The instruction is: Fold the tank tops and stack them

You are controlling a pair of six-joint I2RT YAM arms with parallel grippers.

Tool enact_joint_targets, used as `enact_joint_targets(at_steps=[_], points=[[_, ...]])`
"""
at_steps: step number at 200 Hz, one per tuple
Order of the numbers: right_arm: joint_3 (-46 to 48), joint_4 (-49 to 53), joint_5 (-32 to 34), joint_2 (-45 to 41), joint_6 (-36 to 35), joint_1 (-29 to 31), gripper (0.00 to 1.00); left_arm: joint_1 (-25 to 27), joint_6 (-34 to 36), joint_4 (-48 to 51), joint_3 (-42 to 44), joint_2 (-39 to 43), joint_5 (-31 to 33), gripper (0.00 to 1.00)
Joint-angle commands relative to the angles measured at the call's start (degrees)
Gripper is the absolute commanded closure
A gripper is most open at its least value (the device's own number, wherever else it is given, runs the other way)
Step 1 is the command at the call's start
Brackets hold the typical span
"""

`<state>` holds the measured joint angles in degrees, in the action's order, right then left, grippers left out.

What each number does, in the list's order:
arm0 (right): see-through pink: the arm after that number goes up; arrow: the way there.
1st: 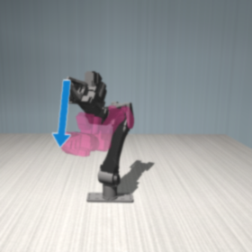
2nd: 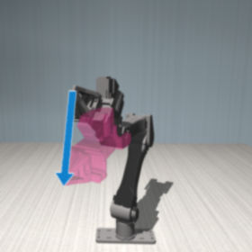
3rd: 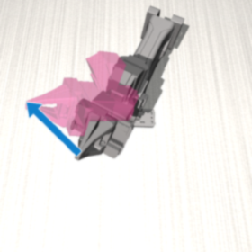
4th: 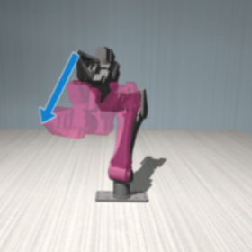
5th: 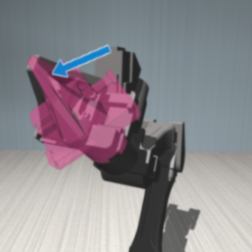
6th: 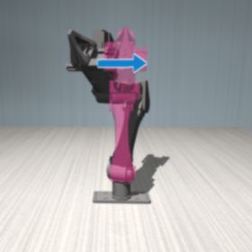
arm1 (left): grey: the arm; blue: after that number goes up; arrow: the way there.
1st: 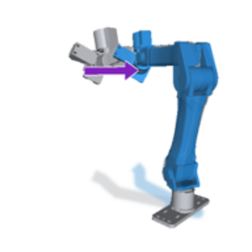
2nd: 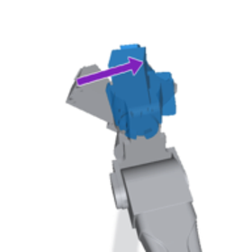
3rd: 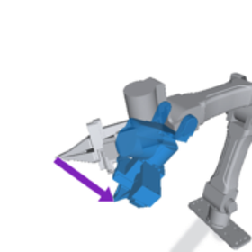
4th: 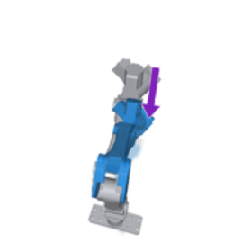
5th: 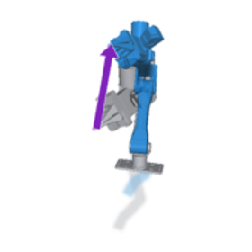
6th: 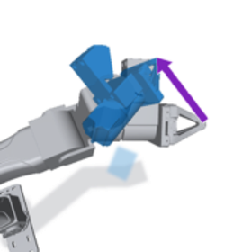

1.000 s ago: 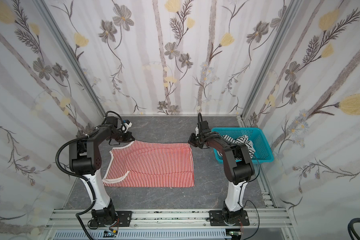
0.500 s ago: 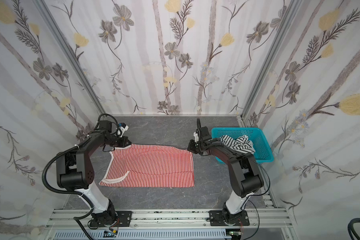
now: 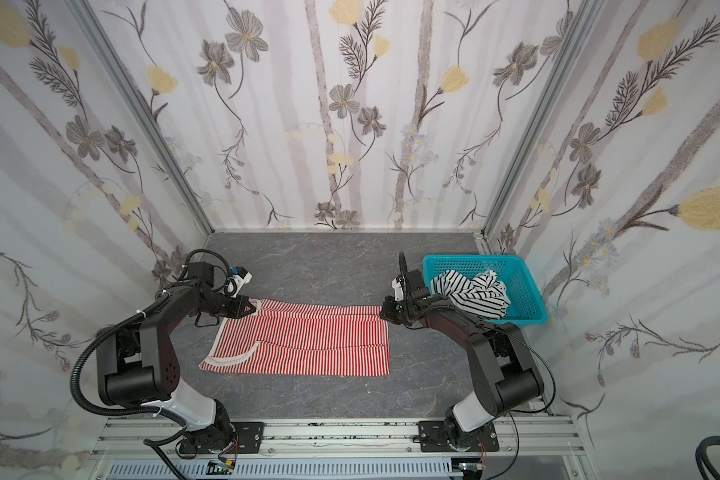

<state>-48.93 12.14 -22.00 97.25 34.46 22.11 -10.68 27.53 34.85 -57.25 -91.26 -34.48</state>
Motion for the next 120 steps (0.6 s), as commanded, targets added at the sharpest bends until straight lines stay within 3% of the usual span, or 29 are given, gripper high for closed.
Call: enact_joint_targets(at_steps=[1, 71, 120], points=[[1.8, -3.2, 0.8, -1.6, 0.6, 0.4, 1.0, 0.0, 3.6, 1.4, 2.2, 1.8, 0.7, 0.99], [5.3, -3.4, 2.3, -4.4, 1.3, 2.2, 1.0, -0.6, 6.4, 3.5, 7.4, 7.7, 1.8, 0.99], [10.0, -4.4, 2.4, -5.5, 1.9, 2.6, 0.99, -0.6, 7.3, 3.6, 9.5, 7.5, 2.9, 0.99]])
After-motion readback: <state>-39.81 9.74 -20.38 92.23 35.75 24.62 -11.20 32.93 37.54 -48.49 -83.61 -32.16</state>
